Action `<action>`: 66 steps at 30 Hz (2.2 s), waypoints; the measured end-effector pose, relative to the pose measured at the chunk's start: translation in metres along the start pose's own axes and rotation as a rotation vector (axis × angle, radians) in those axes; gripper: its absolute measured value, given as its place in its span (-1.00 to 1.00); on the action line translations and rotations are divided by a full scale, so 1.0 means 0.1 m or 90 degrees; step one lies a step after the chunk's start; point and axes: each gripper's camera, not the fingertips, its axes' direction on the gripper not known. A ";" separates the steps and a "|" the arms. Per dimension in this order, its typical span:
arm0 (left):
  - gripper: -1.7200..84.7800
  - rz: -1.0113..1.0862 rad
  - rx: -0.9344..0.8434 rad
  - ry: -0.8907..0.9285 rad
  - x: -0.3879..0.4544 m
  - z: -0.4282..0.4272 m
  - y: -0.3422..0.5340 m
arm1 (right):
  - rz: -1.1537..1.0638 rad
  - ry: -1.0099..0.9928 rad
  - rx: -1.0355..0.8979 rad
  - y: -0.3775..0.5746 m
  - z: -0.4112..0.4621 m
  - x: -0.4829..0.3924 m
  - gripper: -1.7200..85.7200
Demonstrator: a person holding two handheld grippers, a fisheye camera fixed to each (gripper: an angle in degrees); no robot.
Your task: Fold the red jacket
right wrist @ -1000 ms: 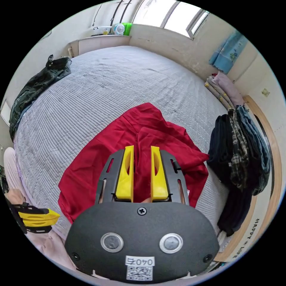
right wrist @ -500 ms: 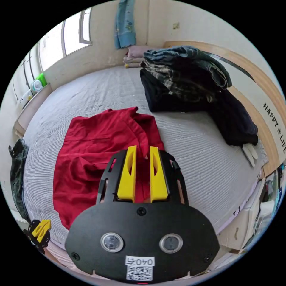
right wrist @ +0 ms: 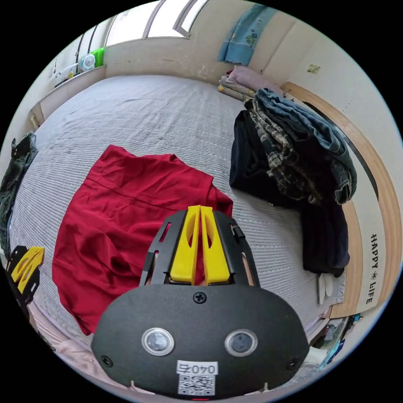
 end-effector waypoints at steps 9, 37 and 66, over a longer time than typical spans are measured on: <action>-0.98 -0.157 -0.154 0.128 -1.03 2.16 -1.17 | 0.065 -0.073 -0.085 -0.44 0.83 0.39 -0.98; -0.98 -0.056 -0.018 0.114 -0.15 0.69 -0.78 | 0.036 -0.095 0.015 0.61 -0.01 1.12 -0.98; -0.98 -0.058 -0.057 0.065 0.79 1.36 -1.60 | -0.209 -0.149 -0.086 0.73 -0.11 0.82 -0.98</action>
